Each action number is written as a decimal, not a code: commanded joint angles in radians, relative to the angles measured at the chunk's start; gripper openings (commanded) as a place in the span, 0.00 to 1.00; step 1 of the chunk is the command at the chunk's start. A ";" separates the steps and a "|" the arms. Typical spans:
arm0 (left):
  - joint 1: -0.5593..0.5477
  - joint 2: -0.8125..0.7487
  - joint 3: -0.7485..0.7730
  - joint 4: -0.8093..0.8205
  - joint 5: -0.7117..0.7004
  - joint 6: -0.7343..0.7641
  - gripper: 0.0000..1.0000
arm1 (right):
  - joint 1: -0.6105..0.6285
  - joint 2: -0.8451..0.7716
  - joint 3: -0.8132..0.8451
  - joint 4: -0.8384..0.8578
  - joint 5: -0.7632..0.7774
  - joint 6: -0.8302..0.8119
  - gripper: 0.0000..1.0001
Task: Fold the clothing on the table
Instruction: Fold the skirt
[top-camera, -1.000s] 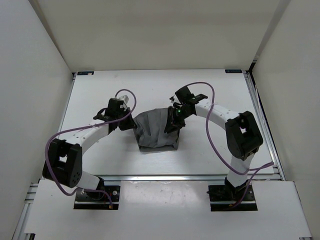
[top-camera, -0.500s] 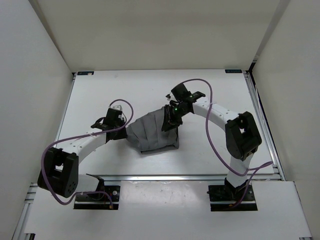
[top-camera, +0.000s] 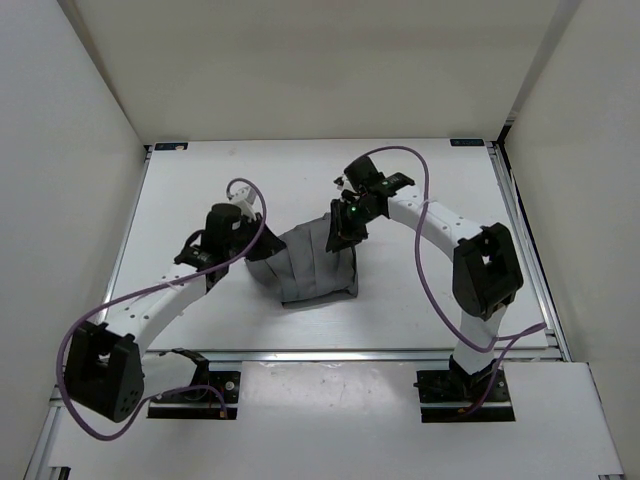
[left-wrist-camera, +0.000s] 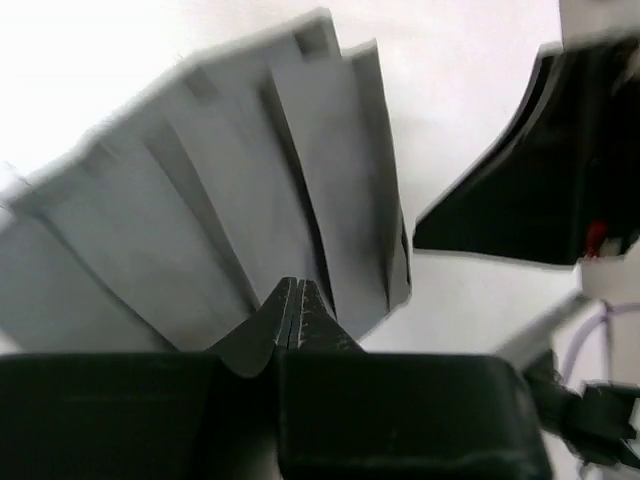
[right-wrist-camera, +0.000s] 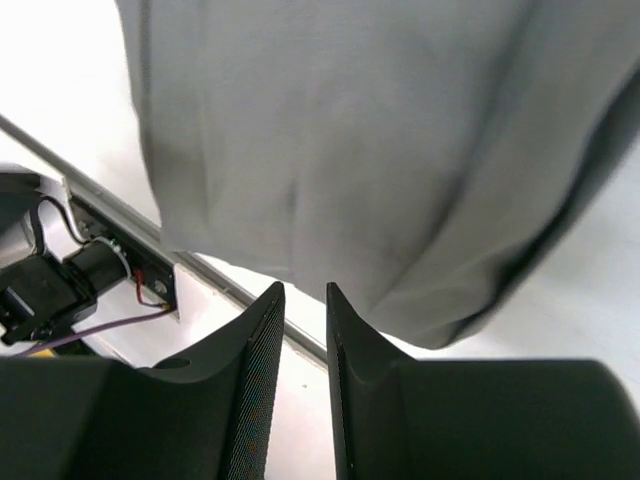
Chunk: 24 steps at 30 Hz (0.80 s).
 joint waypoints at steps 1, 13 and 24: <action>-0.018 0.041 -0.155 0.168 0.161 -0.156 0.00 | -0.029 -0.070 -0.018 -0.032 0.036 -0.021 0.28; -0.033 -0.017 -0.422 0.109 -0.037 -0.092 0.00 | -0.135 -0.274 -0.257 0.039 0.052 0.019 0.28; 0.154 -0.146 -0.060 -0.312 -0.027 0.121 0.44 | -0.307 -0.464 -0.357 0.151 -0.026 0.003 0.51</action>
